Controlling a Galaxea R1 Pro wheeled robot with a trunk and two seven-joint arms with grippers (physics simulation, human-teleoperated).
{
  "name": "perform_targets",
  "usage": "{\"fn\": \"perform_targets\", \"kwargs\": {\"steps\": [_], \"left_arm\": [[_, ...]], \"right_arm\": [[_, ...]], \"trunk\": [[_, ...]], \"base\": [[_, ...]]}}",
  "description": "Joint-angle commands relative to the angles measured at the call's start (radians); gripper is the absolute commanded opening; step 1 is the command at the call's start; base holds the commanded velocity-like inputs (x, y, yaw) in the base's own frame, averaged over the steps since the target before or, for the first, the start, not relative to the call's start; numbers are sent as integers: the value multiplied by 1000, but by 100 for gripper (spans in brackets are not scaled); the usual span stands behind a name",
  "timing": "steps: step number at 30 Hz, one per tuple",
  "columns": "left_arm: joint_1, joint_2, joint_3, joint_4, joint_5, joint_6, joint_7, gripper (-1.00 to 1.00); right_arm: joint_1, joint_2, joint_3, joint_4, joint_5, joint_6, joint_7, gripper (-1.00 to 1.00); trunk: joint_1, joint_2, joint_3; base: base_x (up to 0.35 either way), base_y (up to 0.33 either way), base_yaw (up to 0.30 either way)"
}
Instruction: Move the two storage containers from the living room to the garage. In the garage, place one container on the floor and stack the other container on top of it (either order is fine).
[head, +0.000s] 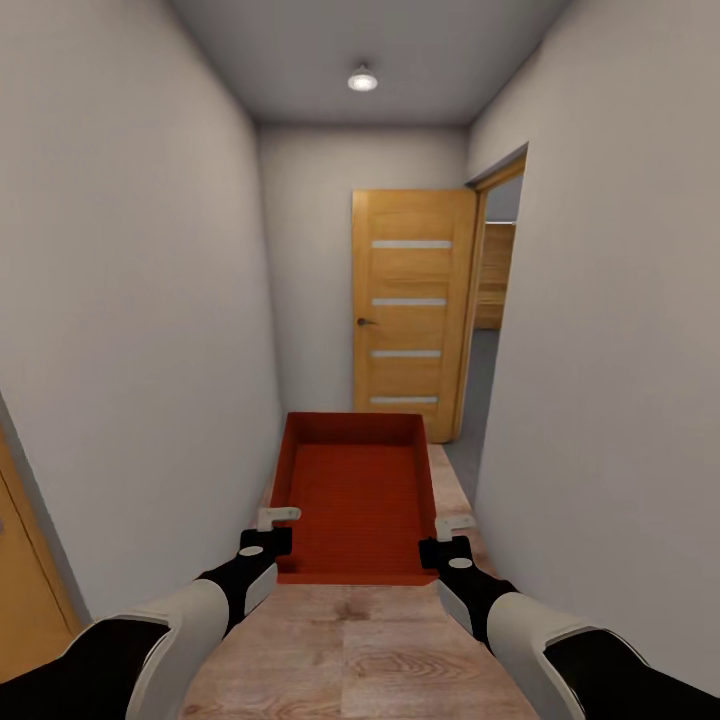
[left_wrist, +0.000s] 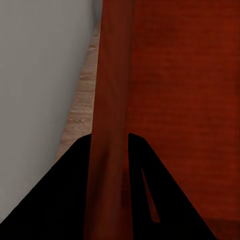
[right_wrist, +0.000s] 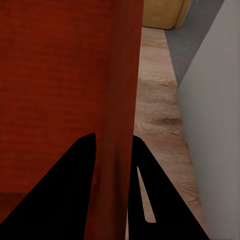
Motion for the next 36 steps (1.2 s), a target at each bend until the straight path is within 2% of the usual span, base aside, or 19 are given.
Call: {"fn": "perform_targets", "kwargs": {"steps": [1, 36], "left_arm": [[-1, 0, 26, -6, 0, -23, 20, -100], [-1, 0, 26, -6, 0, -23, 20, -100]], "right_arm": [[-1, 2, 0, 6, -24, -6, -7, -100], [-1, 2, 0, 6, -25, -6, -6, -100]], "trunk": [[1, -1, -1], [1, -1, -1]], "base": [[323, 0, 0], [323, 0, 0]]}}
